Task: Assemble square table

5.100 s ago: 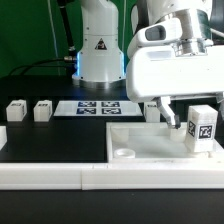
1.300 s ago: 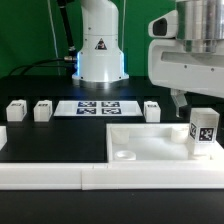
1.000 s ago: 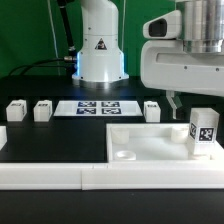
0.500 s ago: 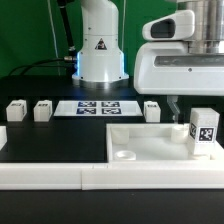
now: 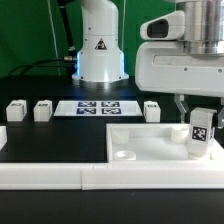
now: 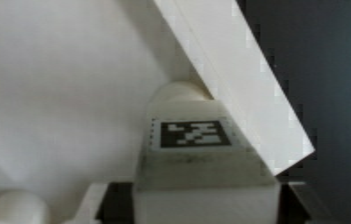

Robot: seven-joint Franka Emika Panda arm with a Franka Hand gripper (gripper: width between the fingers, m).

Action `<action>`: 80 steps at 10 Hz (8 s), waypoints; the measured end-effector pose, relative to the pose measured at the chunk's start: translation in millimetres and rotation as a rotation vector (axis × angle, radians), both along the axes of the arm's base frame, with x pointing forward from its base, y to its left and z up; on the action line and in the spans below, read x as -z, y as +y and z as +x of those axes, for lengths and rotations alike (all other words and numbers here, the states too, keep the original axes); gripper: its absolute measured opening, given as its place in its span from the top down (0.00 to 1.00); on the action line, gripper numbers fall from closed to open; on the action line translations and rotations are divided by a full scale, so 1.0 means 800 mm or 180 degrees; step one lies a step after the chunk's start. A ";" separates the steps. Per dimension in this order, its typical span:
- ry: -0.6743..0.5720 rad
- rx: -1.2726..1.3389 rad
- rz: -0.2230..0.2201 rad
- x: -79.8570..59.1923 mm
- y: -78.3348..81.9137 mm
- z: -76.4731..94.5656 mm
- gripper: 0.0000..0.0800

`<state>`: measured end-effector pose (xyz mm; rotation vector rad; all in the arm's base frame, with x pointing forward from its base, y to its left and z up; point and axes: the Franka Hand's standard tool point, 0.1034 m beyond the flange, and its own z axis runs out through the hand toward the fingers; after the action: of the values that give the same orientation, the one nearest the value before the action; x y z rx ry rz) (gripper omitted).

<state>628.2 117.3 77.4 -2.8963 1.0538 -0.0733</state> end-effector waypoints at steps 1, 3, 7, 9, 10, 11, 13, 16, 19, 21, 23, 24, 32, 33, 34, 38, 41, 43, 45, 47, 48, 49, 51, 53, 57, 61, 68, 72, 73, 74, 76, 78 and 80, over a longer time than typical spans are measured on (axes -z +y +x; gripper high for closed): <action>0.0016 0.0407 0.0045 0.000 -0.001 0.000 0.64; 0.0081 0.1385 0.0158 0.001 -0.002 -0.001 0.64; 0.0244 0.3218 0.0499 0.002 -0.007 -0.001 0.64; 0.0211 0.2846 0.0466 0.002 -0.007 -0.001 0.63; 0.0163 0.2344 0.0426 0.002 -0.006 -0.001 0.42; 0.0099 0.1796 0.0397 0.001 -0.006 0.001 0.24; 0.0004 0.0949 0.0345 0.001 -0.004 0.002 0.21; -0.0069 -0.0002 0.0221 0.001 -0.007 0.002 0.19; -0.0143 -0.1507 -0.0040 -0.002 -0.006 0.007 0.19; -0.0145 -0.1531 -0.0054 -0.002 -0.006 0.007 0.25; -0.0144 -0.1498 -0.0054 -0.002 -0.006 0.007 0.47; -0.0132 -0.1234 -0.0028 -0.002 -0.006 0.007 0.47; 0.0181 0.1931 0.0321 0.001 -0.015 0.003 0.64; 0.0242 0.2509 0.0391 0.002 -0.012 0.003 0.64; 0.0270 0.2895 0.0407 0.002 -0.011 0.002 0.63; 0.0258 0.2724 0.0359 0.003 -0.008 0.000 0.39; 0.0120 0.1006 0.0216 0.002 -0.001 0.001 0.20; 0.0094 0.0586 0.0188 0.002 -0.003 0.001 0.19; 0.0069 0.0156 0.0156 0.003 -0.003 0.000 0.19; 0.0039 -0.1003 -0.0033 0.005 0.003 0.000 0.19; 0.0027 -0.1119 -0.0045 0.005 0.005 0.001 0.19; 0.0031 -0.1074 -0.0045 0.006 0.004 0.000 0.35; 0.0032 -0.1069 -0.0045 0.006 0.003 0.000 0.52; 0.0052 -0.0614 -0.0022 0.006 0.002 0.000 0.64; 0.0212 0.1216 0.0140 0.007 0.001 0.002 0.64; 0.0302 0.2906 0.0301 0.008 0.003 0.004 0.64; 0.0370 0.3967 0.0440 0.008 0.008 0.005 0.57; 0.0291 0.2571 0.0345 0.009 0.010 0.002 0.20; 0.0264 0.2290 0.0329 0.008 0.012 0.002 0.20; 0.0253 0.2111 0.0318 0.009 0.011 0.002 0.19; 0.0225 0.1711 0.0298 0.009 0.010 0.002 0.19; 0.0167 0.0832 0.0251 0.010 0.005 0.003 0.19; 0.0093 -0.0127 0.0205 0.010 -0.004 0.005 0.19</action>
Offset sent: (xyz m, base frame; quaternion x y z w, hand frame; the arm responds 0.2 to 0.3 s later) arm 0.0089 0.0121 0.0022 0.0244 -0.0477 0.3594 0.9316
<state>631.8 114.1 69.5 -2.8675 0.9834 0.0047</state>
